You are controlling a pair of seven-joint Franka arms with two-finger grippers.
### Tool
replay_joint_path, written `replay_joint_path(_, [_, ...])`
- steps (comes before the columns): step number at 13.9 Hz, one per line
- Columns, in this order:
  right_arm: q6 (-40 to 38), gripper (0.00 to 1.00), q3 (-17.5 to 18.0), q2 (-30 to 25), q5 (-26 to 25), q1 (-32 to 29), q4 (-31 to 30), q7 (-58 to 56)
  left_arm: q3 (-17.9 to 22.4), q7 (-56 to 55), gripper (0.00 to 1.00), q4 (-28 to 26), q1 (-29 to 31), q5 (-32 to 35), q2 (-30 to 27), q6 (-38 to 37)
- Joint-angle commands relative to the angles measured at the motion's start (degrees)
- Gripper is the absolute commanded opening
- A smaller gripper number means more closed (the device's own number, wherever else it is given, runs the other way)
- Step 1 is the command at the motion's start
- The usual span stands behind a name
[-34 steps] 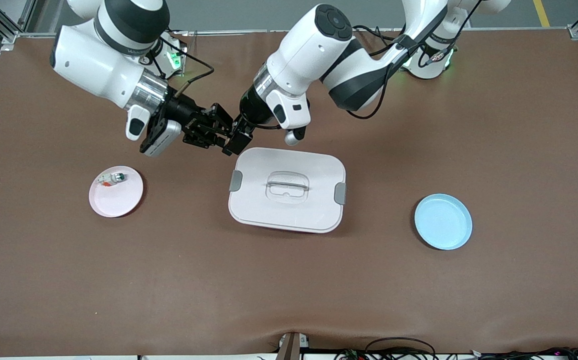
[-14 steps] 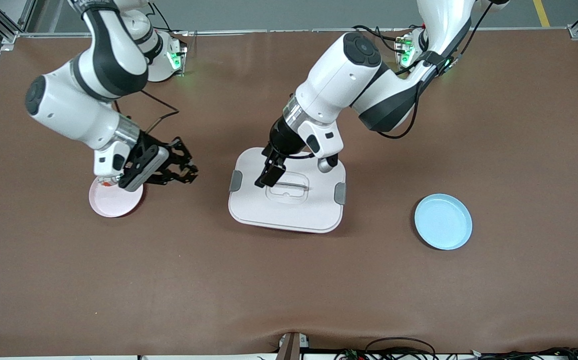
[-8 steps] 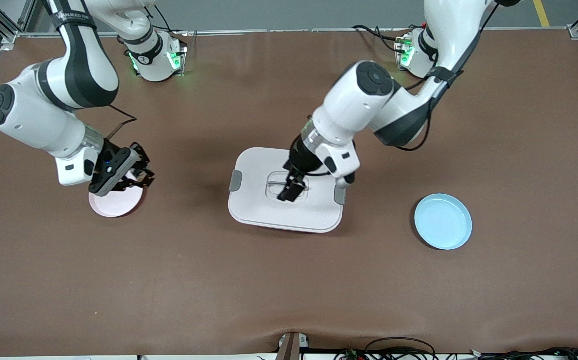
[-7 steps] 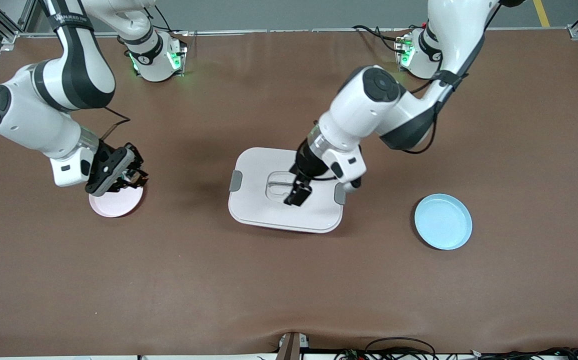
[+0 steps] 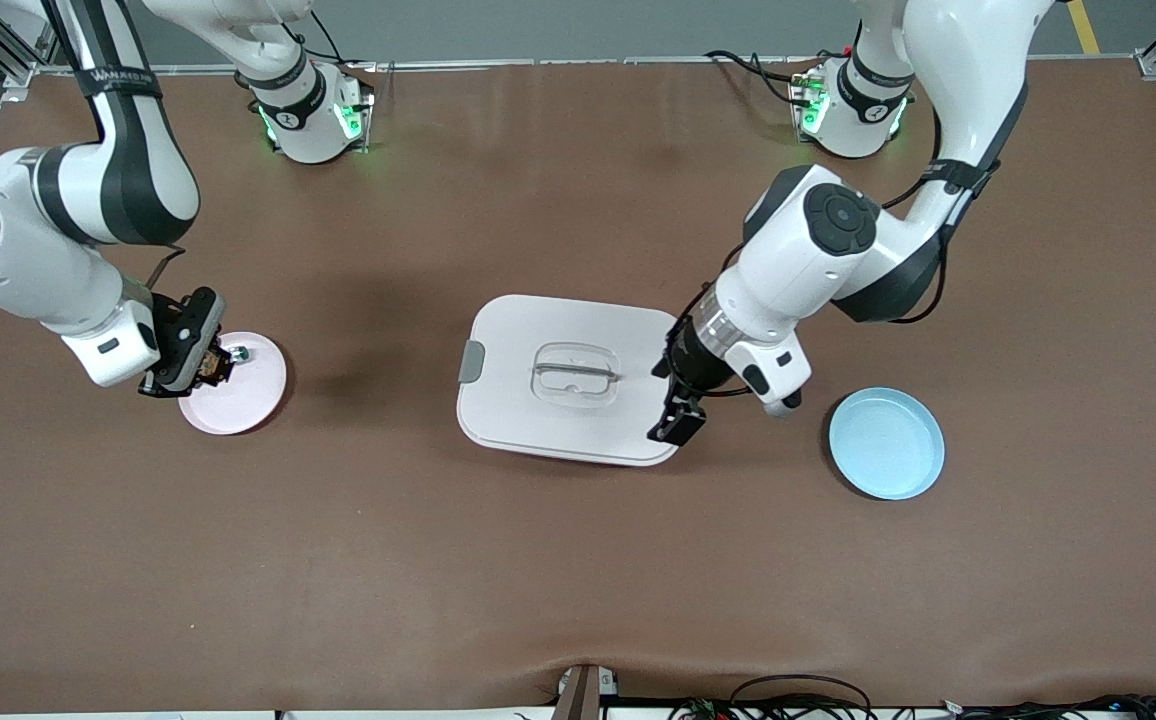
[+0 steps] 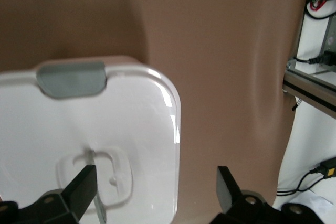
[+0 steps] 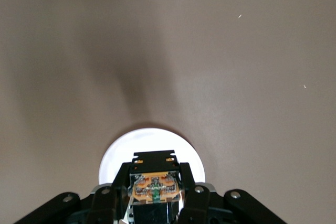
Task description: Transfer orange switch to right arm and place
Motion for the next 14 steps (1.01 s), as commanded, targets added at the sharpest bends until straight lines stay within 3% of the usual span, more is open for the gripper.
replay_joint_path(1, [6.38, 0.00, 0.92, 1.86, -3.59, -1.36, -2.89, -3.44, -0.58, 5.13, 1.00, -6.19, 4.41, 1.06, -5.35, -0.36])
replay_joint_path(3, [12.10, 0.00, 0.92, 2.47, -3.95, -1.53, -6.41, -3.62, -0.76, 10.14, 1.00, -7.94, 7.32, 0.45, -7.02, -0.45])
replay_joint_path(7, [15.63, 0.00, 0.92, 4.93, -8.17, -3.46, -7.83, -3.62, -0.85, 24.88, 1.00, -13.39, 12.77, 0.00, -10.97, -0.45])
replay_joint_path(14, [28.19, 0.00, 0.74, 9.85, -9.75, -5.49, -12.58, -3.62, -0.85, 74.53, 1.00, -19.99, 21.03, -0.09, -15.20, -0.45])
